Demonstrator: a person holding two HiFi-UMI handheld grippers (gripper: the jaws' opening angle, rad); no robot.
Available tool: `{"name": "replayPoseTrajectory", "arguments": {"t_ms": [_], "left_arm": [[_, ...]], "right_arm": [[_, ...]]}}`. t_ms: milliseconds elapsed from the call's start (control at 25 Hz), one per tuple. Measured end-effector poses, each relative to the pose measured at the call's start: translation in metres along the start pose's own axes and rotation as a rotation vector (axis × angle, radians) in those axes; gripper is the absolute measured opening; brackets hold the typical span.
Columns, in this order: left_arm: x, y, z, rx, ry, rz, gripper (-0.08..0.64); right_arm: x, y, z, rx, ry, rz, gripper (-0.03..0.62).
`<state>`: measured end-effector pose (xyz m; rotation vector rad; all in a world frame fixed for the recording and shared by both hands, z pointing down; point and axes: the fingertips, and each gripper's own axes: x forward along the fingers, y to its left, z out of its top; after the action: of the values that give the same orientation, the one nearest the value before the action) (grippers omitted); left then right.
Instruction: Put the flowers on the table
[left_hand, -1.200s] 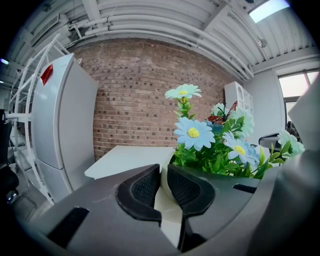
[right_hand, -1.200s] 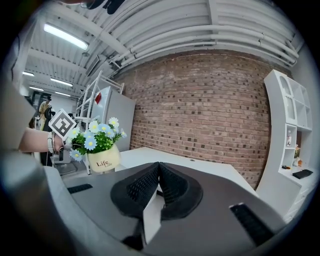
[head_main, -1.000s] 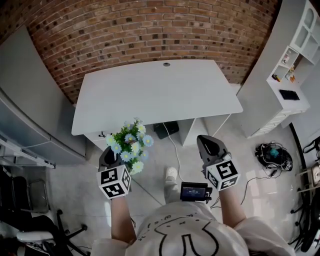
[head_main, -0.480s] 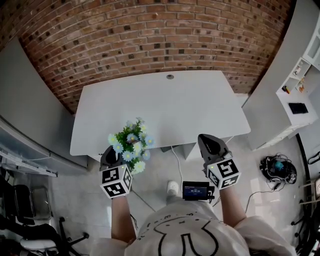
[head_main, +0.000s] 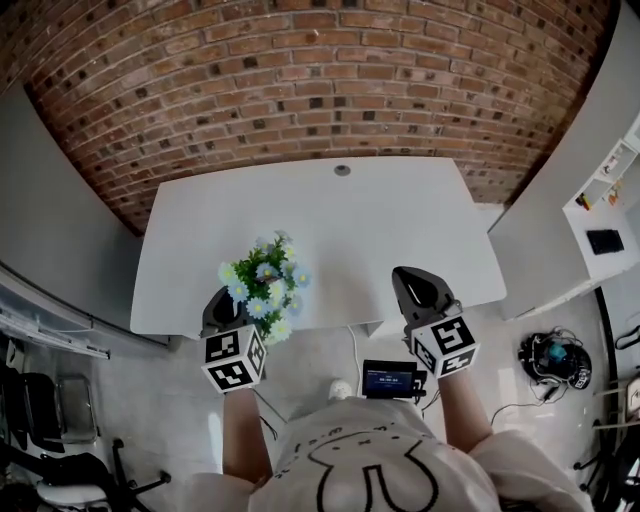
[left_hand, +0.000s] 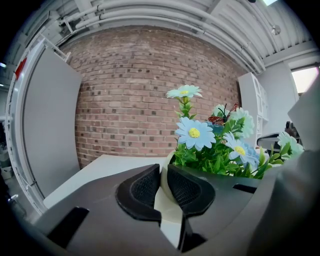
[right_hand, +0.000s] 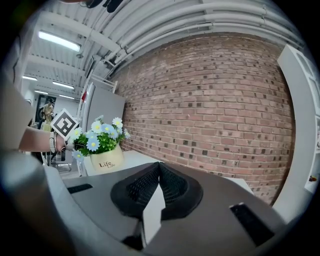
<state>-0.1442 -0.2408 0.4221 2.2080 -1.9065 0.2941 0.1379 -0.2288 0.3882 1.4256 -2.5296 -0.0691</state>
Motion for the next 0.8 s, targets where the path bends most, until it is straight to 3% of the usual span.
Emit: {"name": "replayPoseTrajectory", "arguments": {"t_ms": [800], "left_arm": [[0.101,0.008,0.019,0.004,0.025,-0.054,0.052]], "right_arm": [[0.071,-0.051,-0.007,0.045,0.029,-0.060,0.014]]}}
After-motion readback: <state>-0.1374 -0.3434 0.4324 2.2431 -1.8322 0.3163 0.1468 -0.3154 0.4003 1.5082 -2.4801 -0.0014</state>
